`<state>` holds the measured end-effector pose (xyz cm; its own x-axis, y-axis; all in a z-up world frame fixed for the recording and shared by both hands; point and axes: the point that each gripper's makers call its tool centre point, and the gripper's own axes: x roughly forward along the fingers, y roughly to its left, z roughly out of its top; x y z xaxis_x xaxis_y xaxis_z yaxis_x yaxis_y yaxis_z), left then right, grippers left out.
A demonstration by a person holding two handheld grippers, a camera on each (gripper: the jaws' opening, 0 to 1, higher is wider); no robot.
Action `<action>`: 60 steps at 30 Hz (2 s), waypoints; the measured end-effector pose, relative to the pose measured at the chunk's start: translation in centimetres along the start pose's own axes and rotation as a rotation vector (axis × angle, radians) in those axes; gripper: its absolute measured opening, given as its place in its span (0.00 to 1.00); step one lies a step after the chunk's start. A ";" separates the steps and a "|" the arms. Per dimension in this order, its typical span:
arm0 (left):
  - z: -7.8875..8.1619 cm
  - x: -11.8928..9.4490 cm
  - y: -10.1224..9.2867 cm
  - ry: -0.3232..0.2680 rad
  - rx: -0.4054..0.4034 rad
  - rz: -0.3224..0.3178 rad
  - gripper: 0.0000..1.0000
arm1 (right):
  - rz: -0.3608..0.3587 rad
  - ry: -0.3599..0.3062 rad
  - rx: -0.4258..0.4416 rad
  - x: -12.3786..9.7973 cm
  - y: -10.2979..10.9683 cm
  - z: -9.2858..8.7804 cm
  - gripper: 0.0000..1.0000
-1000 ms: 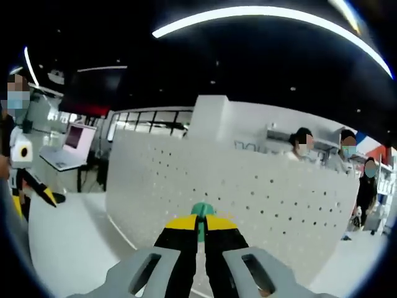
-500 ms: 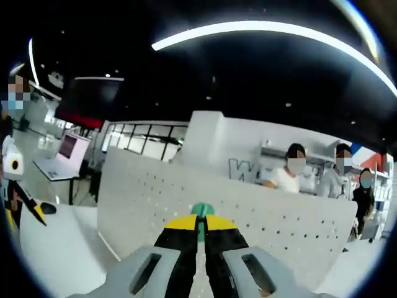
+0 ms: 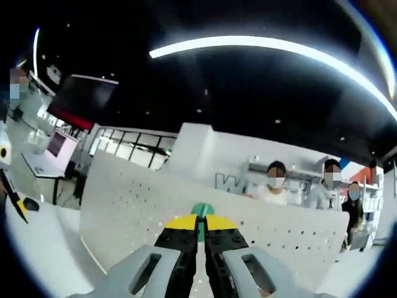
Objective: Insert the hook assembly into the mounting plate slot until the hook locks in place.
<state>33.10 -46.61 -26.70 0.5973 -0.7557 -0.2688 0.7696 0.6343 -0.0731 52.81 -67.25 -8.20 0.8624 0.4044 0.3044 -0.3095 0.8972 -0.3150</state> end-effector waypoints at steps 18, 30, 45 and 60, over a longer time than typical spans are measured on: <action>-0.3 0.1 0.1 0.007 -0.008 -0.003 0.71 | -0.066 -0.071 -0.061 2.3 -0.4 0.2 0.01; -0.5 0.3 0.0 0.014 -0.016 -0.008 0.71 | -0.114 -0.074 -0.040 3.4 -0.8 -0.6 0.01; -0.6 0.3 0.1 0.016 -0.023 -0.011 0.71 | -0.162 -0.061 -0.026 4.1 -0.8 -1.8 0.01; -1.0 0.3 0.0 0.027 -0.028 -0.019 0.71 | -0.190 -0.067 -0.029 4.5 -1.1 -2.4 0.01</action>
<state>33.07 -46.64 -27.71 0.5759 -0.7631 -0.2931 0.7739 0.6245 -0.1054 57.95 -66.83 -8.66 0.8751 0.2403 0.4200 -0.1315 0.9534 -0.2715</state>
